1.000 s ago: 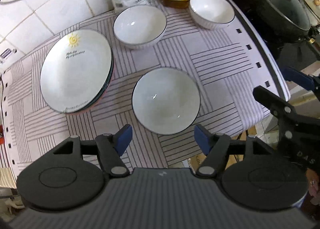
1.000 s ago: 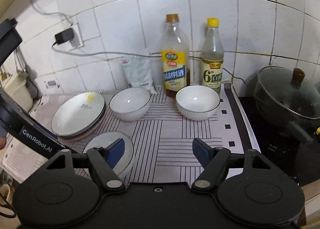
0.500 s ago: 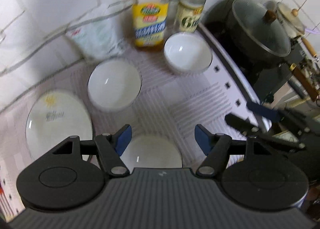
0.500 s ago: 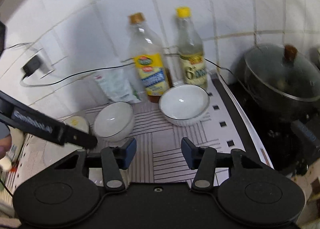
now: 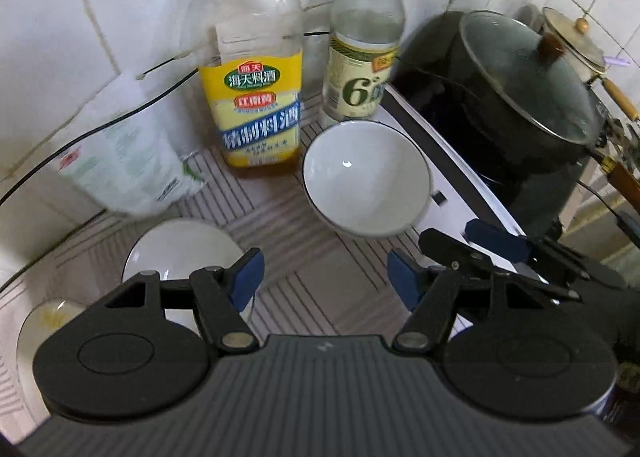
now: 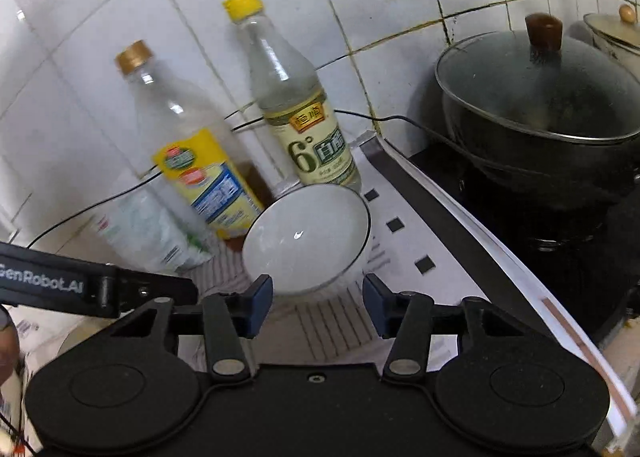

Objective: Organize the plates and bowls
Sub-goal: 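Close both grippers on the rim of the white bowl by the bottles, then lift that bowl with both grippers and carry it over the first bowl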

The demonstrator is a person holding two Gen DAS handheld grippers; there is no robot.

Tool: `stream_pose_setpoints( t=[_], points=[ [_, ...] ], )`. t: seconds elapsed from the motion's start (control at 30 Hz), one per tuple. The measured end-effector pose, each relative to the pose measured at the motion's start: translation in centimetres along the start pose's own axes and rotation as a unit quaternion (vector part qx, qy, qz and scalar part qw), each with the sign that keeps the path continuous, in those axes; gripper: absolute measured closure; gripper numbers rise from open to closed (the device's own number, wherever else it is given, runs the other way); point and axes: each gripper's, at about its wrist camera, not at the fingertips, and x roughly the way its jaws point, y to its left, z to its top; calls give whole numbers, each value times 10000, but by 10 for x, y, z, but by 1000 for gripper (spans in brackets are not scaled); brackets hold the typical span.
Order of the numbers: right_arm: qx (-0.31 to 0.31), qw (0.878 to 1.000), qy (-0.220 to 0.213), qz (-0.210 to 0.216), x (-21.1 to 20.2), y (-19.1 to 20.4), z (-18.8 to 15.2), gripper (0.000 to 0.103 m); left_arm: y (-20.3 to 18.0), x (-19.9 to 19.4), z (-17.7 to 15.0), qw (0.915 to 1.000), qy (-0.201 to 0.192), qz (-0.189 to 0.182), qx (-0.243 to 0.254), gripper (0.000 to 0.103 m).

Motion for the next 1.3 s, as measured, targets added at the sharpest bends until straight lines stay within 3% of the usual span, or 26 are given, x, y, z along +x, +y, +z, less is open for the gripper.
stream_pose_setpoints(
  t=[0.07,0.13,0.2,0.27,0.37,0.47,0.57,0.73,0.87,1.0,1.1,1.3],
  points=[
    [140,9999,-30,-89,14,-3,2,48,2,15,11,9999,63,126,23,35],
    [282,9994,-7,-176,26,-7,4,48,-3,27,21,9981,194,414,402,35],
    [444,9987,94,-230,38,-12,6,48,-8,35,25,9950,78,629,768,35],
    [519,9981,141,-286,45,-15,8,49,-6,45,30,9950,159,540,828,35],
    [585,9970,179,-474,51,-18,9,64,-2,60,36,9962,168,396,763,35],
    [821,9942,118,-679,52,-25,5,68,-2,74,37,9952,212,395,871,35],
    [879,9941,67,-625,52,-27,2,71,0,85,34,9955,214,371,840,39],
    [1058,9926,124,-580,58,-29,1,80,7,98,33,9973,305,115,651,73],
    [1067,9927,191,-536,65,-29,-3,87,3,100,28,9970,430,-89,642,88],
    [937,9929,297,-670,66,-22,-3,88,-4,97,23,9973,416,21,610,89],
    [1177,9908,426,-514,60,-26,-1,88,-4,89,20,9975,451,18,544,89],
    [1059,9922,609,-260,34,-16,-1,87,-10,52,9,9967,556,173,567,89]
  ],
)
